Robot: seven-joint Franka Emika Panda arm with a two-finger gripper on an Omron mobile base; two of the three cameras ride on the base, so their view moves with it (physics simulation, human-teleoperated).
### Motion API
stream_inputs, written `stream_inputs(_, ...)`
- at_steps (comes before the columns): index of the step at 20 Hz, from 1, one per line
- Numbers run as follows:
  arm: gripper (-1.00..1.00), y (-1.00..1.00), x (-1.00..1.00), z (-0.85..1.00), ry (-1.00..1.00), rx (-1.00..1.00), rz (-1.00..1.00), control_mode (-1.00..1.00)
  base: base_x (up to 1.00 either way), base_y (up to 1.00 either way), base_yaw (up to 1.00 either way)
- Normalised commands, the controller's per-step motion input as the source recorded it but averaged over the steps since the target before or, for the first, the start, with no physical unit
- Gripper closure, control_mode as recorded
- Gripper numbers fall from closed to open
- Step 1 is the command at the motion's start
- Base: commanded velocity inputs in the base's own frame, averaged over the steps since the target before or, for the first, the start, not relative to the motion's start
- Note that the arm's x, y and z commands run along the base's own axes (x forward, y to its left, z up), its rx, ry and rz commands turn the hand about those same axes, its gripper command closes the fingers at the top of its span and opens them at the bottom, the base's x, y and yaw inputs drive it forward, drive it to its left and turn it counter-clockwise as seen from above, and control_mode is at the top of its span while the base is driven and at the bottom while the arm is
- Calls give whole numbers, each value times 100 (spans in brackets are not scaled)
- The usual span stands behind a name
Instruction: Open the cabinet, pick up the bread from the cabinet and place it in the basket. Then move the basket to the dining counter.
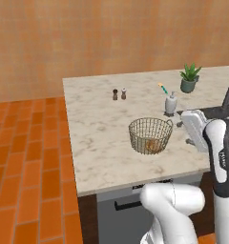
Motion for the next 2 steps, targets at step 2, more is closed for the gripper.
stream_inputs(2,-100,5,-81,67,-11,0,11,-100,0,0,0)
